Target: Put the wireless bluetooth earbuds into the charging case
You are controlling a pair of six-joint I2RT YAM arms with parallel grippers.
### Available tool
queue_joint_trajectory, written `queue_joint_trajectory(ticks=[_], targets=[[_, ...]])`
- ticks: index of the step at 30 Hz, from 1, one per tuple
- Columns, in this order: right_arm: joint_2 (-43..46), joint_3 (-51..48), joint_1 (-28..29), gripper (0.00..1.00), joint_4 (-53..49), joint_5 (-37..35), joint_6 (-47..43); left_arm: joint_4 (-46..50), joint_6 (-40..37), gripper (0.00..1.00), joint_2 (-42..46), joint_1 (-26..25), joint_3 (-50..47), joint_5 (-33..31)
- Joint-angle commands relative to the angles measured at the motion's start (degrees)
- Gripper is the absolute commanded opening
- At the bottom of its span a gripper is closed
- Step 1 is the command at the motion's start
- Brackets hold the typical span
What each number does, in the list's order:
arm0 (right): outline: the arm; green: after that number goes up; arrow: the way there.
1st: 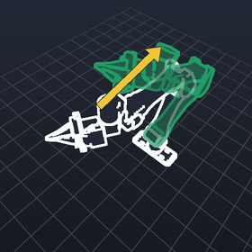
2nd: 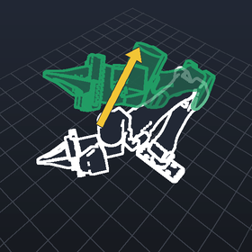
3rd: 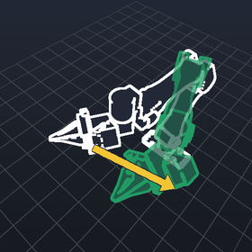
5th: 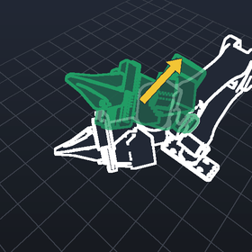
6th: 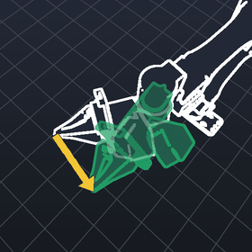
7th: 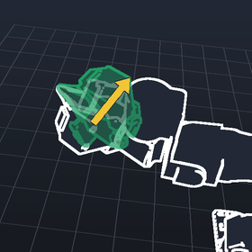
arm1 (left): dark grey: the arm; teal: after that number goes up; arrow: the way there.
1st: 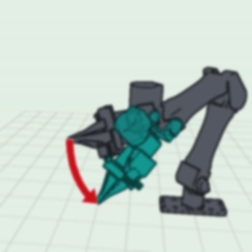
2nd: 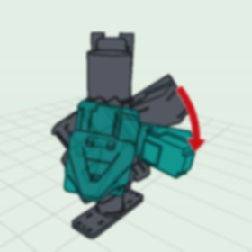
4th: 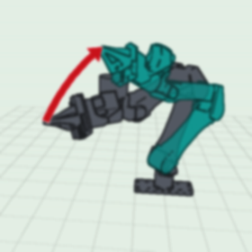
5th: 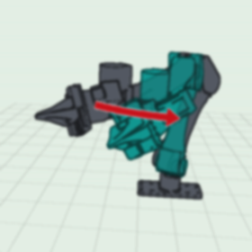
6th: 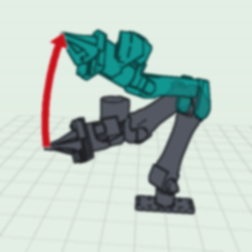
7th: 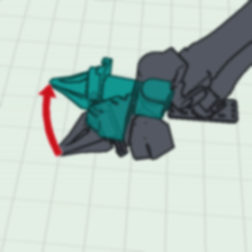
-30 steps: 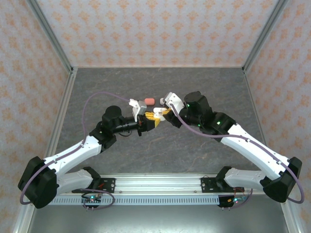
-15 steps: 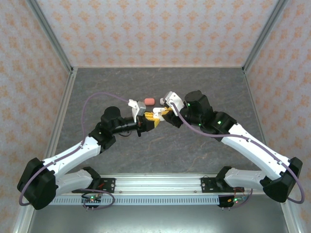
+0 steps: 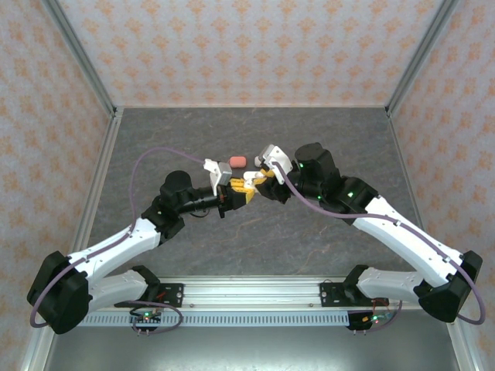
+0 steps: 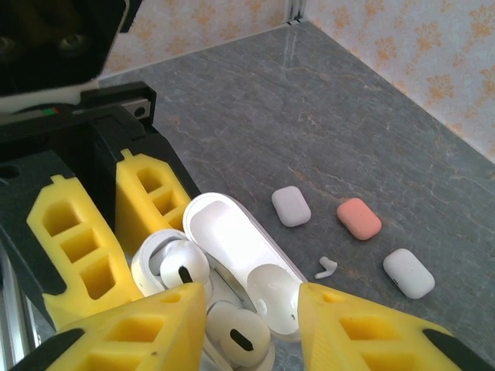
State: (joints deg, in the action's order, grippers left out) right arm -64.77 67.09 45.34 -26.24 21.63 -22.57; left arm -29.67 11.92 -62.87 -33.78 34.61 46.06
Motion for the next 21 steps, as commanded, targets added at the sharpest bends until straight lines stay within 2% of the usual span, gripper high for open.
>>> queue_joint_trajectory(ticks=[1,10,21], targets=[[0.2,2.3,0.0,0.38,-1.3,2.1,0.8,-5.6,-1.4,0.00,1.3,-0.5,-0.5,-0.8],[0.3,3.8,-1.0,0.44,-1.7,2.9,2.1,-6.4,-1.6,0.00,1.2,-0.7,-0.8,-1.0],[2.6,5.5,-4.4,0.54,-0.7,7.8,6.3,-7.2,-1.6,0.00,1.0,-0.7,-1.0,-1.4]])
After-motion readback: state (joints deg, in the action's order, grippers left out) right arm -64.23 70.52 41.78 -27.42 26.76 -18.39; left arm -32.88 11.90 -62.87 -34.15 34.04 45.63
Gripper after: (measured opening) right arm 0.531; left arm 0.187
